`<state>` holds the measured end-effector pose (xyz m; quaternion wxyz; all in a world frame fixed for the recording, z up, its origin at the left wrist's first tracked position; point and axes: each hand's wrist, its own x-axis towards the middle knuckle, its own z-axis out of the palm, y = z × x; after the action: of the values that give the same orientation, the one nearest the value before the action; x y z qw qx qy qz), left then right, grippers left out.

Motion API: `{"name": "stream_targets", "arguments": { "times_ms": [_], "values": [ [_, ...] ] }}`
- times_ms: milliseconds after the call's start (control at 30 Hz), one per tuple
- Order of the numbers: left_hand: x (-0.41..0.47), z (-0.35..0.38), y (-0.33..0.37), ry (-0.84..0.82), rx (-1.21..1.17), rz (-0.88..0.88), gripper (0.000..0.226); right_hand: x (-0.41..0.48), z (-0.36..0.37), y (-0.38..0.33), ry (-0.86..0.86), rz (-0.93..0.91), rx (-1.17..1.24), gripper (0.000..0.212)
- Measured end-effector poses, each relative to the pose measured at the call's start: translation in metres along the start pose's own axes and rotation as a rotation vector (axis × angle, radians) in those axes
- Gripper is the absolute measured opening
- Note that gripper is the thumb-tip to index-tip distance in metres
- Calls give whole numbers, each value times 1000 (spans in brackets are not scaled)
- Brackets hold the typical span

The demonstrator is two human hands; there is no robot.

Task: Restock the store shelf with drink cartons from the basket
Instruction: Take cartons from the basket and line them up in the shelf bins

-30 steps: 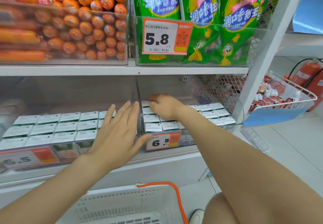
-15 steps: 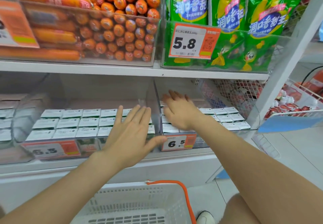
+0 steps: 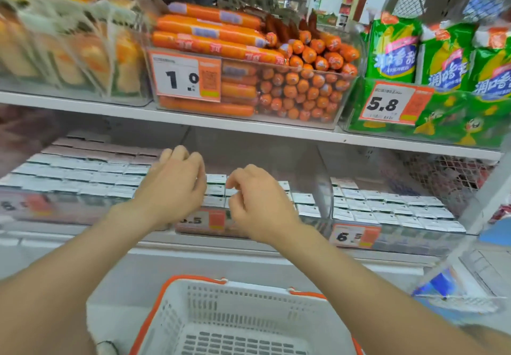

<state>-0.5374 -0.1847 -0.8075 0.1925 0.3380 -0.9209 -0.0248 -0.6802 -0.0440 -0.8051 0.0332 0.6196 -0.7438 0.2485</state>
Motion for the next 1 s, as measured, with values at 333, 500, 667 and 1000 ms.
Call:
{"name": "stream_targets", "arguments": {
  "times_ms": [333, 500, 667, 1000],
  "values": [
    [-11, -7, -165, -158, 26, -266, 52, 114, 96, -132, 18, -225, -246, 30],
    [-18, 7, -189, -156, 30, -198, 67, 181, 133, -136, -221, 117, -293, 48],
    [-11, 17, -189, -179, 18, -121, 57, 216, 156, -114, -294, 324, -244, 57],
    [-11, 23, -187, -170, 45, -148, 70, 223, 155, -117, -388, 337, -211, 43]
  ]
}}
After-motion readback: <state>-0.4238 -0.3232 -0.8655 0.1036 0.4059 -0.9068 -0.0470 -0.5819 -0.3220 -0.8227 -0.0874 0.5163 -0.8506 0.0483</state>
